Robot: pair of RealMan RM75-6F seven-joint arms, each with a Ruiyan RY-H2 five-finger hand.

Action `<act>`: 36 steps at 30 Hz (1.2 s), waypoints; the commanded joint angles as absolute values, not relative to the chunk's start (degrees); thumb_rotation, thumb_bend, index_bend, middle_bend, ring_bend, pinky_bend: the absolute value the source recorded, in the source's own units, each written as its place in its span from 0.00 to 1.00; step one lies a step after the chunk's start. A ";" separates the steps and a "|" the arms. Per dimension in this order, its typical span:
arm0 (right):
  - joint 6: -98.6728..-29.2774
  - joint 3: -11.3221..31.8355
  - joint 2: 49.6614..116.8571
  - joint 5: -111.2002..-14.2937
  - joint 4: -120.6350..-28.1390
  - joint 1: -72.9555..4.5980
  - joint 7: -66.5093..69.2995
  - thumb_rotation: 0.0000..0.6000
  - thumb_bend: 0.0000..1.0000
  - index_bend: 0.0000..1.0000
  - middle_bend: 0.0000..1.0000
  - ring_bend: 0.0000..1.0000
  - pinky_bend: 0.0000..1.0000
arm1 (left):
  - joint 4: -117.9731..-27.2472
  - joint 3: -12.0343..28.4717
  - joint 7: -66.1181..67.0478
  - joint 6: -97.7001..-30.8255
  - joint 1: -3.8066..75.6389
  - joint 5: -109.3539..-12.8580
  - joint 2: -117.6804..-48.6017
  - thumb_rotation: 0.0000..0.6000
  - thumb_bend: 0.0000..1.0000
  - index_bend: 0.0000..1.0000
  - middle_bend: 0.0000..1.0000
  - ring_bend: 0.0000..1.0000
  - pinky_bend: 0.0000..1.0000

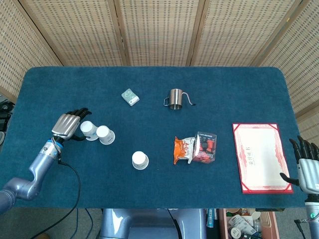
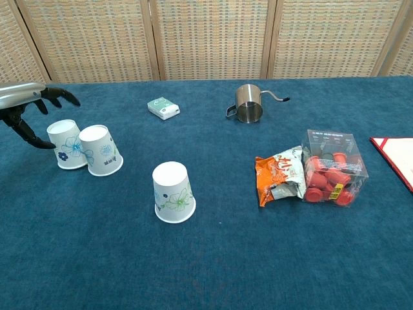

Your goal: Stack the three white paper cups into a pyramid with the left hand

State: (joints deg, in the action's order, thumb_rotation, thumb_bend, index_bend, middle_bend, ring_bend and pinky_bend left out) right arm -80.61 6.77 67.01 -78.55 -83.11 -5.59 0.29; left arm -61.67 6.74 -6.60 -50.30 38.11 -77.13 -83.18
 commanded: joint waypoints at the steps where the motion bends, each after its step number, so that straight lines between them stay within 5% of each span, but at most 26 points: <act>1: -80.60 6.75 66.94 -78.55 -83.21 -5.57 0.28 1.00 0.00 0.09 0.00 0.00 0.00 | -62.54 5.72 -7.88 -52.91 37.17 -79.45 -81.63 1.00 0.18 0.00 0.00 0.00 0.02; 13: -80.35 6.69 66.56 -78.73 -83.98 -5.72 0.49 1.00 0.00 0.09 0.00 0.00 0.00 | -83.15 4.23 -6.41 -67.62 35.58 -93.33 -69.97 1.00 0.16 0.00 0.00 0.00 0.02; 24: -79.95 6.87 66.32 -78.17 -83.74 -5.75 1.08 1.00 0.00 0.09 0.00 0.00 0.00 | -93.67 5.20 10.78 -54.61 44.30 -94.55 -71.53 1.00 0.16 0.00 0.00 0.01 0.11; 28: -79.84 7.11 66.02 -77.49 -83.39 -5.49 2.23 1.00 0.00 0.09 0.00 0.00 0.00 | -92.48 5.34 16.57 -47.47 47.29 -89.88 -76.97 1.00 0.16 0.00 0.02 0.06 0.15; 36: -79.42 7.09 65.90 -77.36 -83.33 -5.57 2.63 1.00 0.00 0.09 0.00 0.00 0.00 | -88.80 4.11 19.11 -45.35 48.12 -86.73 -82.83 1.00 0.16 0.04 0.06 0.12 0.21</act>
